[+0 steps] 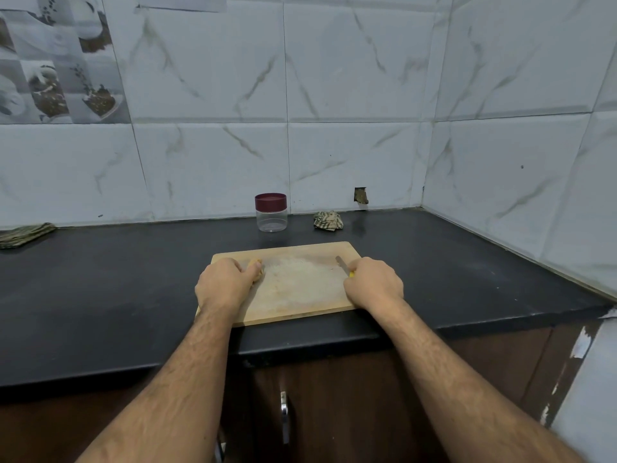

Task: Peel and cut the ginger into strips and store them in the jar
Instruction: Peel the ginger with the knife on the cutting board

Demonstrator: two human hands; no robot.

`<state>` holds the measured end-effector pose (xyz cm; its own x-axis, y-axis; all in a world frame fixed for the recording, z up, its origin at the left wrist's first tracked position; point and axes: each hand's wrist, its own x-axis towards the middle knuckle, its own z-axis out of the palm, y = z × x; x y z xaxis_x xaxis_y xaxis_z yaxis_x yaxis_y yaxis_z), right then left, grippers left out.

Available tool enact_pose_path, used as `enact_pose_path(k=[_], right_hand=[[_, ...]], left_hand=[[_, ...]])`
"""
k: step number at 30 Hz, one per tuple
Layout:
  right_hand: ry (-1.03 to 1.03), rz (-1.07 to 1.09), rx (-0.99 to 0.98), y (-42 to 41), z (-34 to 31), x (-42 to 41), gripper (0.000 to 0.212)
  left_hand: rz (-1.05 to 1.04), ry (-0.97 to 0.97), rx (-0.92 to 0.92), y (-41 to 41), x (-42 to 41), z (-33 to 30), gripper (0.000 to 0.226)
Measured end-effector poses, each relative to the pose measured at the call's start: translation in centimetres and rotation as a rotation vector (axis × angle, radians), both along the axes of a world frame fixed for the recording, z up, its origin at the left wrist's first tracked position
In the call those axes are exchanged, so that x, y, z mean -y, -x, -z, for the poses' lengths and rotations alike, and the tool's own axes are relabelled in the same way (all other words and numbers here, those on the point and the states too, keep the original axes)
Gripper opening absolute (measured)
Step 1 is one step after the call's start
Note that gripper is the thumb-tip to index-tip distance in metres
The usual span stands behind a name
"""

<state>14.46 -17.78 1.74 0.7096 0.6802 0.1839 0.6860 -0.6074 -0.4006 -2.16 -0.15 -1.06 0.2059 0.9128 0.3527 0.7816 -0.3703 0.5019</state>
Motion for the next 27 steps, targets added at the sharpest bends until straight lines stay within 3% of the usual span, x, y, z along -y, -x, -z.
enact_pose_path(k=[21,27], right_hand=[[-0.003,-0.018,0.003,-0.3,0.2,1.7,0.043],[0.064,-0.007,0.011,-0.1,0.1,1.2,0.016]], left_hand=[[0.000,-0.016,-0.002,0.0,-0.1,0.1,0.052],[-0.006,-0.009,-0.011,-0.1,-0.2,0.1,0.052]])
